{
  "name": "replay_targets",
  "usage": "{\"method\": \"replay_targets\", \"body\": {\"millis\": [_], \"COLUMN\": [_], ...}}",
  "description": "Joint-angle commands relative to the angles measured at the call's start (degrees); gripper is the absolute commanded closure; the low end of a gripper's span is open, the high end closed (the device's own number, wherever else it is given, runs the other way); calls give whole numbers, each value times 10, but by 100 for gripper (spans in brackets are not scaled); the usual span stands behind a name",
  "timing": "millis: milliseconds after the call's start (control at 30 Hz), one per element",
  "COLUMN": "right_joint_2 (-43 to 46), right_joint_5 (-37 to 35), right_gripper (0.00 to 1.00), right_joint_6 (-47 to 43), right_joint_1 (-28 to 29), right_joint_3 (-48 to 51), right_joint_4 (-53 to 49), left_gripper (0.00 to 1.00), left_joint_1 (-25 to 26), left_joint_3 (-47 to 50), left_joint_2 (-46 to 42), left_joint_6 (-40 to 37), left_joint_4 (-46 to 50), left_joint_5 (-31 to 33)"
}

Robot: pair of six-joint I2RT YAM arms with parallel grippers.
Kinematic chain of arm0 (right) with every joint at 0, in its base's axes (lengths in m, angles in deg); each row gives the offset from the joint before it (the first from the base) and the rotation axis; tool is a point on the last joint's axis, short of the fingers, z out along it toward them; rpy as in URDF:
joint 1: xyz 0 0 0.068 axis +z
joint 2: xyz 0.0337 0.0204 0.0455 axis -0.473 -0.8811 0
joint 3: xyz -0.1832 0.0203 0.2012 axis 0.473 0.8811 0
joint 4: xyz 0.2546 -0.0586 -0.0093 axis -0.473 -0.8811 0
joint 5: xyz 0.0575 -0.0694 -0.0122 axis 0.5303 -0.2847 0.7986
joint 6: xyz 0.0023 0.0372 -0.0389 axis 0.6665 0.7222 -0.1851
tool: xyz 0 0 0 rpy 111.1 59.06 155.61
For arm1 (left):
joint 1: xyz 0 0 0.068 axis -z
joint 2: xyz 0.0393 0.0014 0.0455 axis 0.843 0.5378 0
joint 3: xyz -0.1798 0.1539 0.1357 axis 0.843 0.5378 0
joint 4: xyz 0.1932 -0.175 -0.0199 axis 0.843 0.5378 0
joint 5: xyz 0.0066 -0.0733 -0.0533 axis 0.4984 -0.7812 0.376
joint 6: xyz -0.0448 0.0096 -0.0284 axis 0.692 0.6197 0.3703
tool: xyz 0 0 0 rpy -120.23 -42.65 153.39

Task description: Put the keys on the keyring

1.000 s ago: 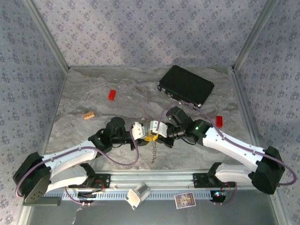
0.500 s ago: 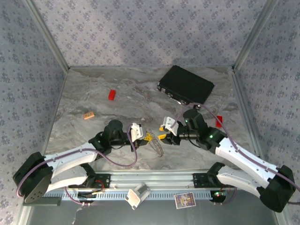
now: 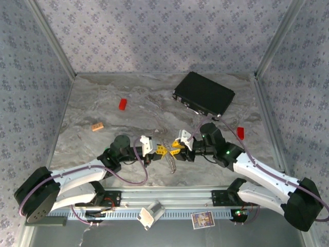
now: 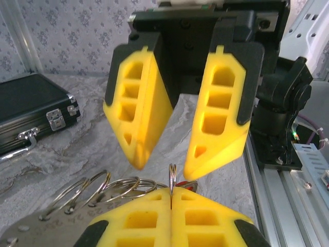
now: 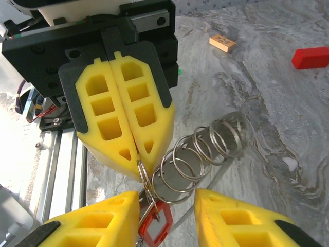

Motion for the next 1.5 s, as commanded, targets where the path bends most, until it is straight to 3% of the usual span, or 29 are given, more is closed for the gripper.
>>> {"method": "replay_targets", "body": {"millis": [0, 200, 367, 700, 833, 1467], "right_joint_2": [-7, -5, -10, 2, 12, -22], "right_joint_5": [23, 26, 34, 5, 4, 53], "right_gripper": [70, 82, 82, 66, 65, 87], "right_joint_6": [10, 3, 3, -22, -23, -15], "right_joint_1": [5, 5, 7, 5, 0, 7], "right_joint_3": [-3, -5, -11, -13, -13, -36], "right_joint_4": [17, 20, 24, -15, -22, 14], "left_gripper": [100, 100, 100, 100, 100, 100], "left_joint_1": [3, 3, 3, 3, 3, 3], "left_joint_3": [0, -1, 0, -1, -1, -5], "left_joint_2": [-3, -7, -6, -15, -18, -12], "left_joint_6": [9, 13, 13, 3, 3, 9], "left_joint_4": [-48, -48, -46, -31, -26, -40], "left_joint_5": [-22, -23, -22, -11, -12, -27]}}
